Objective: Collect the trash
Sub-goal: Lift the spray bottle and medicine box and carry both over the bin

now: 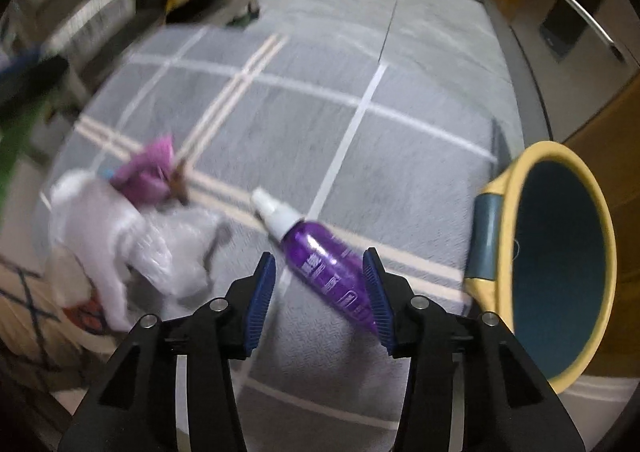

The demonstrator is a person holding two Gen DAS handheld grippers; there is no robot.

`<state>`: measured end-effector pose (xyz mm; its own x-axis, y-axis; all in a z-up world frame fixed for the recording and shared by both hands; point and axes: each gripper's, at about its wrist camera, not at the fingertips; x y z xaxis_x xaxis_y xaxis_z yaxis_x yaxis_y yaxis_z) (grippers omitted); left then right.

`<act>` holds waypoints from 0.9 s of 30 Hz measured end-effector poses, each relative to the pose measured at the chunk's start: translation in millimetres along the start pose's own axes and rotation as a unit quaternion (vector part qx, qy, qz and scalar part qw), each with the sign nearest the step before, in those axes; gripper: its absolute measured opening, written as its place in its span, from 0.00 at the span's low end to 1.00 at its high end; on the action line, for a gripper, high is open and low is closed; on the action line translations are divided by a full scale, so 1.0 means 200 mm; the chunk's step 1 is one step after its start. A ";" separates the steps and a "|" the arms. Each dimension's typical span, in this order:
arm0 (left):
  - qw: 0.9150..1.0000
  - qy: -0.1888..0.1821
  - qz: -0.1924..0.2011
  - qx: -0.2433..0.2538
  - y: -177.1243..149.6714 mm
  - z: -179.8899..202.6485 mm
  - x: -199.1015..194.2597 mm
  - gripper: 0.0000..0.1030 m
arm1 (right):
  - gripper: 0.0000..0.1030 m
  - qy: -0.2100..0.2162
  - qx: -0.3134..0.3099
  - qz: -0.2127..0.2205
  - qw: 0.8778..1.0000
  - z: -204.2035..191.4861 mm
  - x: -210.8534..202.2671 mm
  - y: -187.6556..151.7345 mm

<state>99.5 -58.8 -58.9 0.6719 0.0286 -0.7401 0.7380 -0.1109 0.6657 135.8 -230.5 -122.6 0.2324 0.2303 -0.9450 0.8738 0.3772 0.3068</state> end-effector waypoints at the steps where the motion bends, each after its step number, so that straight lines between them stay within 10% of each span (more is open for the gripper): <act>1: 1.000 0.000 -0.001 -0.001 0.00 0.00 0.00 0.73 | 0.51 -0.013 -0.007 -0.004 1.000 -0.01 0.04 0.00; 15: 1.000 0.004 -0.020 -0.001 0.00 0.02 0.06 0.73 | 0.35 -0.011 0.013 -0.031 0.999 0.03 0.15 0.03; 27: 1.000 -0.001 0.002 0.003 0.02 0.07 0.00 0.73 | 0.33 -0.033 0.084 0.084 0.992 0.18 -0.26 0.06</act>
Point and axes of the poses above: each gripper's, at about its wrist camera, not at the fingertips, and x roughly the way its jaws point, z to its right, y to its top, and after that the axes turned 8 degrees about y, right-handed
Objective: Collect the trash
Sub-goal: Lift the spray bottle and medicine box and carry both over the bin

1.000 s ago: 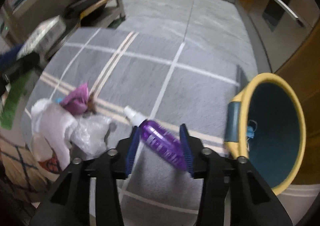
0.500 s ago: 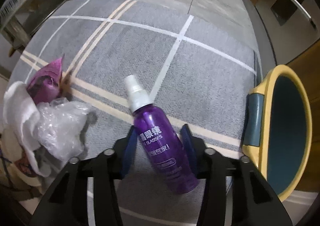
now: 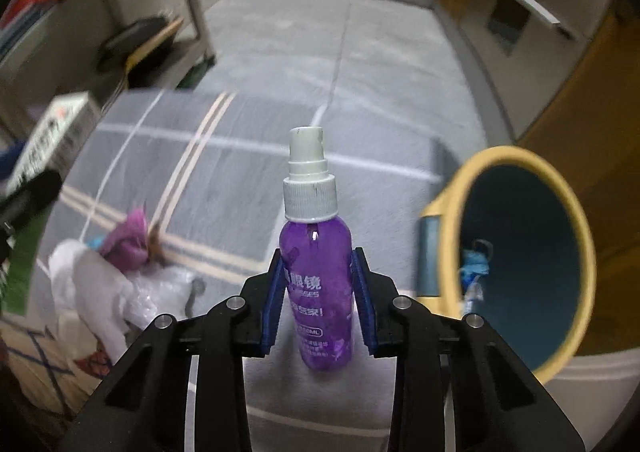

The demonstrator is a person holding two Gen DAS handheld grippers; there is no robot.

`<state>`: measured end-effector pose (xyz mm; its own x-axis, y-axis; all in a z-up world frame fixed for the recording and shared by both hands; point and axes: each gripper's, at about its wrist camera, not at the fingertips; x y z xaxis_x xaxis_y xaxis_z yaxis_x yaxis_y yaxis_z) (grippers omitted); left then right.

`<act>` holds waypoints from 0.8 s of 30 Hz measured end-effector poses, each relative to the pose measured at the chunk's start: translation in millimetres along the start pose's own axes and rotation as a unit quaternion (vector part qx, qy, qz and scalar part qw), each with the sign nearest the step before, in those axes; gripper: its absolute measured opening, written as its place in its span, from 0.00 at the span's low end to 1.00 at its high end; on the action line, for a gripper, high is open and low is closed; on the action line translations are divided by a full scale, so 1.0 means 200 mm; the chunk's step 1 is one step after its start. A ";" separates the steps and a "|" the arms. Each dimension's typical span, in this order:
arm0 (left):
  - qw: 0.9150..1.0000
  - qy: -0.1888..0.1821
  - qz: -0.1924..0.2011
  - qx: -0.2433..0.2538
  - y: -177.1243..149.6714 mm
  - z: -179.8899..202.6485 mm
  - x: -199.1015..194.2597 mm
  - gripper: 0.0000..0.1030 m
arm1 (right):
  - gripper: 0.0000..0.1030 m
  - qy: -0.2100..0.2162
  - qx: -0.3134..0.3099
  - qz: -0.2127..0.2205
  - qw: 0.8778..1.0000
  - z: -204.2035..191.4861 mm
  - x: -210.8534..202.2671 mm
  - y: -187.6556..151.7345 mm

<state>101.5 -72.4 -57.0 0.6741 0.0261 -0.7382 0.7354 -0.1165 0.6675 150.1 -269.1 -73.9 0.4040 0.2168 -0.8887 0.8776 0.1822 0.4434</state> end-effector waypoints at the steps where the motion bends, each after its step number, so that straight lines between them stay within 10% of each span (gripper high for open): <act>1: 1.000 -0.002 0.002 -0.001 0.00 0.01 -0.01 0.73 | 0.33 -0.003 0.006 0.010 1.000 0.01 -0.05 0.01; 12: 0.998 -0.022 0.046 0.035 0.06 0.15 -0.13 0.73 | 0.32 -0.016 -0.036 0.133 0.990 0.07 -0.64 0.11; 24: 0.995 -0.070 0.055 0.054 0.14 0.36 -0.18 0.73 | 0.33 -0.018 0.041 0.164 0.985 0.38 -0.68 0.08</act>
Point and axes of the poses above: each gripper's, at about its wrist camera, not at the fingertips, and x roughly the way its jaws point, z to its right, y to its top, and after that the axes turned 8 degrees about y, right-handed
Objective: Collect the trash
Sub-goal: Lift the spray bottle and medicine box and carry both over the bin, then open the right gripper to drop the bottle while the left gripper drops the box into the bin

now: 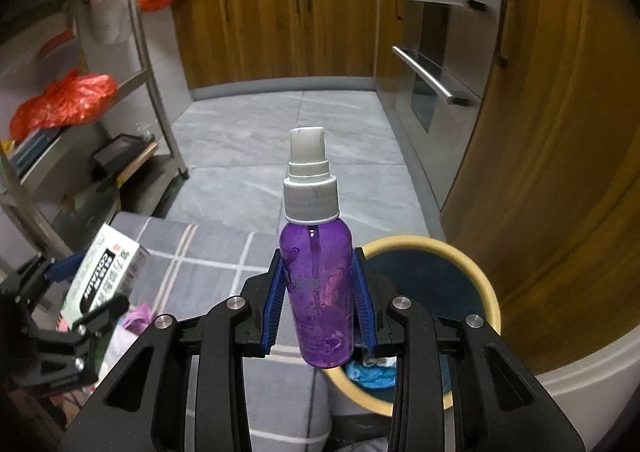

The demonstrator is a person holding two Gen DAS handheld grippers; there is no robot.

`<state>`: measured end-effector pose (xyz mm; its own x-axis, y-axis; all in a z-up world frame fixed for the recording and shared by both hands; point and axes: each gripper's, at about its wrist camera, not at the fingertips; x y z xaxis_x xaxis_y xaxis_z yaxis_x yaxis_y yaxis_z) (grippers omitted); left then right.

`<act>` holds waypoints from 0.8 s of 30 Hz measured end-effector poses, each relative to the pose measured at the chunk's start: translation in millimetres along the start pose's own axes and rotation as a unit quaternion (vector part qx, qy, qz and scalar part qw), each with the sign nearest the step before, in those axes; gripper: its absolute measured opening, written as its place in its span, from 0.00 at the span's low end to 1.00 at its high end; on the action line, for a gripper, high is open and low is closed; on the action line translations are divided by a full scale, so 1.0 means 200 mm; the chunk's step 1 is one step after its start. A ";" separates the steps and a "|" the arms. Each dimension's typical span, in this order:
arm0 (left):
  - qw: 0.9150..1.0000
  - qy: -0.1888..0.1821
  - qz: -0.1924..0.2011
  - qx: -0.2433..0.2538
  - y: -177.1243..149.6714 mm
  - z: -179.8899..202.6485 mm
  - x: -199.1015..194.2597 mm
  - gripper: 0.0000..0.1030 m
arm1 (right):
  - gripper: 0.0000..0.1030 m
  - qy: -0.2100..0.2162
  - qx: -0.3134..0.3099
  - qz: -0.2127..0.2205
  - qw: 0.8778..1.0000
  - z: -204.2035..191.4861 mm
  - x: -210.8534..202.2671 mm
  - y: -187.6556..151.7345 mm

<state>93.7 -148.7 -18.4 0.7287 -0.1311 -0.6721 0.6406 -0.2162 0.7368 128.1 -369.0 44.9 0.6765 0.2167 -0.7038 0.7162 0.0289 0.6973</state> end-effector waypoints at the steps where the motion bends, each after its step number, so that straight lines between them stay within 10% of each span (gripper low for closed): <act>1: 1.000 -0.008 0.000 0.003 0.02 0.03 0.01 0.73 | 0.33 -0.002 0.007 0.000 1.000 0.03 0.01 0.00; 24: 0.994 -0.085 -0.012 0.070 0.33 0.56 0.38 0.73 | 0.33 -0.075 0.116 -0.061 0.989 0.65 0.31 -0.04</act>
Point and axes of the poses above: each gripper's, at about its wrist camera, not at the fingertips, and x roughly the way its jaws point, z to its right, y to its top, and after that the axes turned 8 degrees about y, right-handed
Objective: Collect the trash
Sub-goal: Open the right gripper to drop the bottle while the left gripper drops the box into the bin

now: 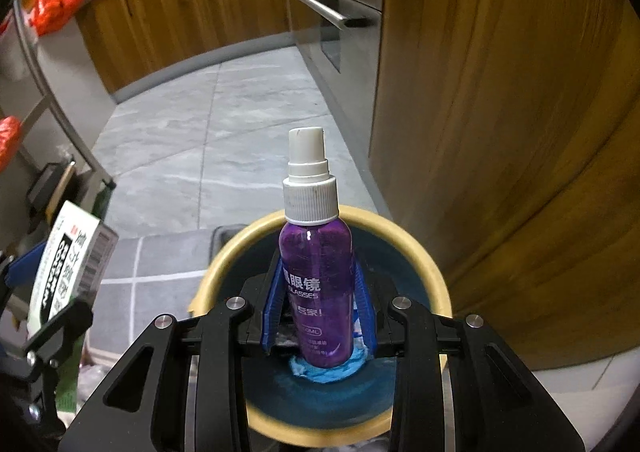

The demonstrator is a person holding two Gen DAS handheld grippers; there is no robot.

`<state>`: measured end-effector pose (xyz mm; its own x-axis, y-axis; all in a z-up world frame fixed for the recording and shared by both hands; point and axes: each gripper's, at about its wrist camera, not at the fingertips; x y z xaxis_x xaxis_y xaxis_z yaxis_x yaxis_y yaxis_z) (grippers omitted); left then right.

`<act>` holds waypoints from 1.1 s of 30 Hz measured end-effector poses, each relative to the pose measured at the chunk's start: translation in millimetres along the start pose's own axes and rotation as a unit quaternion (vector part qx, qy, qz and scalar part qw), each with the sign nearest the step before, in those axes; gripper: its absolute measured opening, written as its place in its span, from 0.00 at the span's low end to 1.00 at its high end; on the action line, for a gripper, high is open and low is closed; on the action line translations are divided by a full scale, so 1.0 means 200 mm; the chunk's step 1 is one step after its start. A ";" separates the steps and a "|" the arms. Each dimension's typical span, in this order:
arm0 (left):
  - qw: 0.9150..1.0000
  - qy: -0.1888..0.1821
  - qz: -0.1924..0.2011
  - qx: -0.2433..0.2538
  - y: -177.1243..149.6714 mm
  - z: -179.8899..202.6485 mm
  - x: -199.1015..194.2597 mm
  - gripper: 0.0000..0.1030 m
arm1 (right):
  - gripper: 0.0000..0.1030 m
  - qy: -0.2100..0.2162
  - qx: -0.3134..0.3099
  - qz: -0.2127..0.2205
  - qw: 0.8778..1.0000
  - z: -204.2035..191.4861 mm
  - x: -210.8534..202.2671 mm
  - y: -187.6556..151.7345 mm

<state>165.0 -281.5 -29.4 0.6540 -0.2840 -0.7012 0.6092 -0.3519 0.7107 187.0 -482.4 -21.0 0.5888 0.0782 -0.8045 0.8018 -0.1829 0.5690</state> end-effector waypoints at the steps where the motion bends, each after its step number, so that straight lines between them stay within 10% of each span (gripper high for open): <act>1: 1.000 -0.002 -0.001 0.002 0.00 0.00 0.02 0.73 | 0.33 -0.002 0.001 -0.002 1.000 0.01 0.02 0.00; 33: 0.995 -0.046 -0.050 0.079 -0.23 0.28 0.42 0.86 | 0.33 0.008 0.045 -0.059 0.997 0.18 0.26 0.00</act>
<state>167.1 -338.7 -124.2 0.5448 -0.3189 -0.7756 0.5865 -0.5162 0.6242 214.5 -514.1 -69.0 0.4928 0.1192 -0.8620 0.8535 -0.2592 0.4521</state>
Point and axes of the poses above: each gripper's, at about its wrist camera, not at the fingertips, and x roughly the way its jaws point, z to its right, y to its top, and after that the axes turned 8 degrees about y, right-handed
